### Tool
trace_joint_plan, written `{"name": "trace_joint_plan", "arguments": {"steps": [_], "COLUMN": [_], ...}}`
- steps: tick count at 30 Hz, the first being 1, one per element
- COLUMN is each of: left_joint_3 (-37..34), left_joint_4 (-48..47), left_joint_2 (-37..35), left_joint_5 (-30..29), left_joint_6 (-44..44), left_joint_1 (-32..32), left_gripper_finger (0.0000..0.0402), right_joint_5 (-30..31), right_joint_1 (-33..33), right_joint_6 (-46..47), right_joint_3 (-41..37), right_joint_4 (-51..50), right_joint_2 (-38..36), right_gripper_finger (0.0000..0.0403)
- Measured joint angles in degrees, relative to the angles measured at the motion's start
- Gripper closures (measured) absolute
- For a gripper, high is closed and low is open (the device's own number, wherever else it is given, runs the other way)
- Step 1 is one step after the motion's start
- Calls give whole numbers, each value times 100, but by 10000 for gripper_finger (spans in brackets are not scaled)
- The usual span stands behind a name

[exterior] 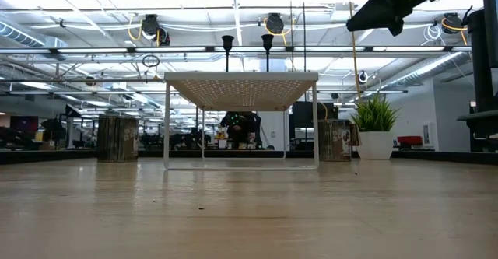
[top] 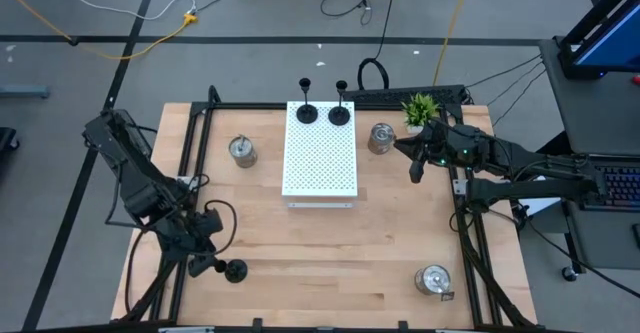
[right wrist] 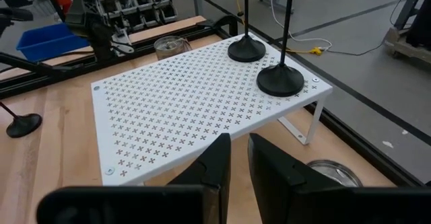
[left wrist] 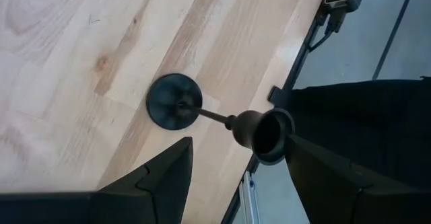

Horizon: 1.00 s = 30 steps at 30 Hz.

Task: Pick & Place candle stick holders
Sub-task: Put the black candle holder on the shelf

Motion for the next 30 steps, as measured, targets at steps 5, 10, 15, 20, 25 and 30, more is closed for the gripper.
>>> {"name": "trace_joint_plan", "arguments": {"steps": [5,10,15,20,25,30], "left_joint_3": [0,0,0,0,0,0], "left_joint_4": [67,69,77,79,76,76], "left_joint_2": [2,11,221,377,383,380], "left_joint_5": [-35,-153,-48,55,24,23], "left_joint_6": [-7,-10,-20,-105,-157,-92], "left_joint_1": [-2,2,-9,-11,-9,-9], "left_gripper_finger": [163,163,163,163,163,163], "right_joint_5": [0,1,2,2,2,2], "right_joint_1": [0,1,1,1,1,0], "right_joint_6": [0,0,-15,-41,-42,-44], "right_joint_3": [0,0,0,0,0,0], "right_joint_4": [0,-2,-2,-2,10,13], "right_joint_2": [-2,-2,-2,-2,0,0], "right_gripper_finger": [360,360,360,360,360,360]}}
